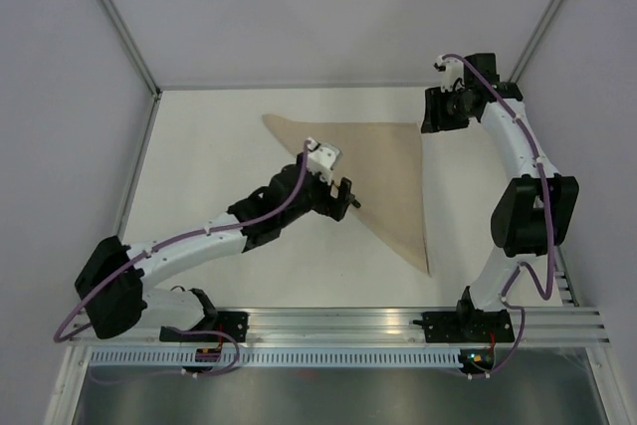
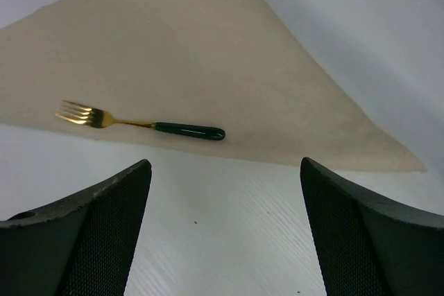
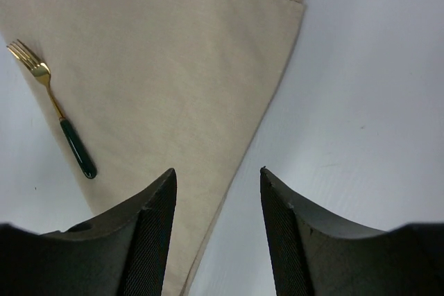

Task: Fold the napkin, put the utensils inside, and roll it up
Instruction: Place the fork on the napkin, then fold the napkin at the center of the board.

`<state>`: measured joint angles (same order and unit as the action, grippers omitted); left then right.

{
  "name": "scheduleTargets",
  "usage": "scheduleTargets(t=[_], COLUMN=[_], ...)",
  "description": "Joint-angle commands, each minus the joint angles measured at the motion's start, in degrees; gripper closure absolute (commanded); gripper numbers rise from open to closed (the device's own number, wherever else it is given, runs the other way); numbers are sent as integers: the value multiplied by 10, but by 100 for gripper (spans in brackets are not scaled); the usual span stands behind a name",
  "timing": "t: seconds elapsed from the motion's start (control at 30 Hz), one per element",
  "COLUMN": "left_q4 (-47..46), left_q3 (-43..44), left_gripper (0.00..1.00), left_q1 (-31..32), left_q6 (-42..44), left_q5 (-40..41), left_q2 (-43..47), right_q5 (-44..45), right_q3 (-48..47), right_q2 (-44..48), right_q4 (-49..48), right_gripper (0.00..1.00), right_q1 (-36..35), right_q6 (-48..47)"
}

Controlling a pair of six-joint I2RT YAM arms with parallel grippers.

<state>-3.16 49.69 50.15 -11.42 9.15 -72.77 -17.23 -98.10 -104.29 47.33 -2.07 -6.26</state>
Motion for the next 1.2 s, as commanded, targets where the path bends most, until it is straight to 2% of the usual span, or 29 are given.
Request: scheduleTargets(t=[0.0, 0.03, 0.13, 0.27, 0.5, 0.87, 1.17], left_q4=[-133, -140, -150, -147, -152, -190, -231], left_q3=[0, 3, 22, 53, 80, 85, 108], left_gripper=[9, 10, 13, 24, 31, 37, 43], left_q1=[63, 88, 131, 179, 259, 310, 326], left_q6=[109, 112, 162, 206, 248, 264, 278], left_q5=[35, 39, 57, 71, 70, 61, 70], left_q2=[-44, -77, -127, -207, -278, -327, -375], right_q5=[-32, -34, -41, -43, -46, -58, -60], right_q3=[18, 22, 41, 65, 86, 91, 100], right_q2=[20, 22, 26, 25, 22, 20, 20], right_q4=[-8, -13, -28, -43, -59, -64, -71], right_gripper=[43, 43, 43, 43, 44, 47, 50], right_q1=[17, 41, 53, 62, 80, 101, 104], right_q6=[15, 17, 24, 26, 24, 21, 26])
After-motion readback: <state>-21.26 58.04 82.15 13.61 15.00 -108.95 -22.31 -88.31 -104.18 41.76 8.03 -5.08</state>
